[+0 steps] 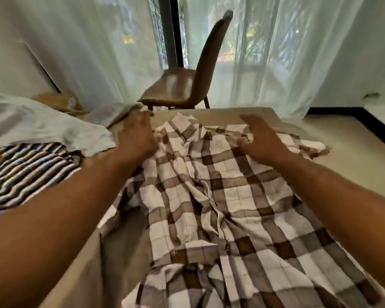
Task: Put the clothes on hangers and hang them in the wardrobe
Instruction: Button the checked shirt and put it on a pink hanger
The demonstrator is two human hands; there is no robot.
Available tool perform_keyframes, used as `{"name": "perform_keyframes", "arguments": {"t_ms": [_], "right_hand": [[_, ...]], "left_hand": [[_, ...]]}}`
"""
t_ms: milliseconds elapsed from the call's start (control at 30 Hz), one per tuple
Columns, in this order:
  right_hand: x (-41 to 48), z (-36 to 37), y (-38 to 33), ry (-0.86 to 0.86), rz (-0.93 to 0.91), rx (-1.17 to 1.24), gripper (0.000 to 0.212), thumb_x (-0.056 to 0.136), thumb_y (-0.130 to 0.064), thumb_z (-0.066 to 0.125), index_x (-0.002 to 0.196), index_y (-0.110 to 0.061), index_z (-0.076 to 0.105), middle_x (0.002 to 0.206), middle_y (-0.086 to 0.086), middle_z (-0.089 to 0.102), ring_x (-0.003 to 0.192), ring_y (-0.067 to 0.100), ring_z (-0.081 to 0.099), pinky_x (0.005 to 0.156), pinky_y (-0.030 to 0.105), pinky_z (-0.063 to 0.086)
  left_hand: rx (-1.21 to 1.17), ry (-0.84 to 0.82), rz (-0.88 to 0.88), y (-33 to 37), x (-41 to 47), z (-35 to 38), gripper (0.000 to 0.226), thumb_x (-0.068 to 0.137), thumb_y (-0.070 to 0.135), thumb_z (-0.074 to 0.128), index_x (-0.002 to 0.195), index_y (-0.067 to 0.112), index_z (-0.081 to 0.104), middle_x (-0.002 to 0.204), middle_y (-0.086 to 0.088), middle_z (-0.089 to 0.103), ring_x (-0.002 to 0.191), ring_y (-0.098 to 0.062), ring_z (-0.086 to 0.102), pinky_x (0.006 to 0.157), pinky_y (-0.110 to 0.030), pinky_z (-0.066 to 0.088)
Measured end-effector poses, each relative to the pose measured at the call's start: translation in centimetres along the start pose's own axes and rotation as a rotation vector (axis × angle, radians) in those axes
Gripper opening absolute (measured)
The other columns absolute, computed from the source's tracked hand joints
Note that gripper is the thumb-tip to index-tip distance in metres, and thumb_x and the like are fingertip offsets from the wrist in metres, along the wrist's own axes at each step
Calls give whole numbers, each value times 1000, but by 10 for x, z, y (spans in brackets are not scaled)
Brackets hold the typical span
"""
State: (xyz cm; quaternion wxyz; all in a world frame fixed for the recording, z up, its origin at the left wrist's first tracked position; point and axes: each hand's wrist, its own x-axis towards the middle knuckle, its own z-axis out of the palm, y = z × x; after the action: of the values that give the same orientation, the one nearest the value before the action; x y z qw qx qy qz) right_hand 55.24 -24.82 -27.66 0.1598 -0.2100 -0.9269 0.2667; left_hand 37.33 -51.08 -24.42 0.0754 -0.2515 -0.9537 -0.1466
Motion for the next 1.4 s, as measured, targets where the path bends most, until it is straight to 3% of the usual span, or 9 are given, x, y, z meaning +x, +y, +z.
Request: {"name": "perform_keyframes", "arguments": {"t_ms": [233, 433, 533, 667, 867, 1000, 1200, 1333, 1400], "right_hand": [[-102, 19, -13, -158, -127, -166, 66, 96, -46, 62, 154, -28, 39, 166, 4, 23, 150, 27, 24, 121, 41, 23], [-194, 2, -43, 43, -133, -20, 41, 94, -34, 66, 133, -28, 56, 130, -2, 47, 125, 17, 41, 100, 31, 38], [-231, 6, -60, -81, -71, 25, 38, 94, -43, 65, 129, -32, 55, 120, -7, 45, 120, 16, 42, 94, 28, 38], [-264, 15, -67, -346, -67, -211, 64, 91, -66, 55, 147, -37, 42, 147, -6, 36, 138, 19, 31, 112, 38, 34], [-257, -6, -59, -317, 53, 57, 30, 96, -34, 65, 126, -34, 63, 126, -7, 56, 114, 8, 56, 96, 24, 50], [-232, -29, -34, -115, 161, 132, 27, 99, -10, 56, 115, -23, 73, 97, -11, 63, 74, -2, 57, 56, 7, 39], [-162, -35, 14, 8, 190, -42, 24, 93, -18, 59, 105, -32, 74, 124, 10, 67, 116, 25, 60, 98, 32, 46], [-101, -28, 25, 49, 179, -136, 31, 100, -27, 57, 130, -26, 64, 140, 13, 47, 127, 33, 52, 103, 42, 44], [-70, -26, 30, 52, 225, -209, 45, 98, -40, 60, 141, -31, 51, 148, 11, 38, 131, 35, 49, 104, 48, 46]], "left_hand": [[-113, -169, -232, 22, -129, 6, 85, 91, 53, 64, 151, 27, 11, 159, -9, -4, 148, -39, 7, 117, -58, 24], [-73, -565, -308, 22, -235, -40, 97, 71, 89, 52, 137, 19, 37, 145, -15, 35, 132, -34, 38, 105, -44, 43], [-120, -753, -154, 31, -258, -62, 64, 79, 72, 65, 120, 24, 55, 120, -3, 61, 103, -19, 58, 82, -29, 50], [70, -748, 24, 62, -288, -83, 49, 94, 46, 66, 130, 16, 50, 126, -4, 60, 96, -16, 52, 82, -28, 46], [-563, -1334, 5, 103, -331, -105, 60, 86, 67, 63, 123, 19, 64, 116, -4, 73, 101, -20, 72, 91, -39, 58], [-743, -741, -468, 47, -259, -85, 39, 101, 41, 56, 127, 12, 55, 110, -15, 69, 92, -29, 73, 75, -46, 63], [-946, -256, -665, -37, -152, -27, 90, 85, 42, 78, 146, 49, 13, 141, -15, 48, 102, -36, 61, 60, -42, 58], [-867, -195, -457, -52, -107, 13, 106, 75, 20, 89, 155, 40, 21, 153, -5, 44, 131, -31, 51, 107, -48, 47], [-709, -182, -365, -59, -88, 30, 95, 76, 11, 85, 154, 28, 35, 148, -7, 52, 130, -27, 54, 113, -43, 43]]}}
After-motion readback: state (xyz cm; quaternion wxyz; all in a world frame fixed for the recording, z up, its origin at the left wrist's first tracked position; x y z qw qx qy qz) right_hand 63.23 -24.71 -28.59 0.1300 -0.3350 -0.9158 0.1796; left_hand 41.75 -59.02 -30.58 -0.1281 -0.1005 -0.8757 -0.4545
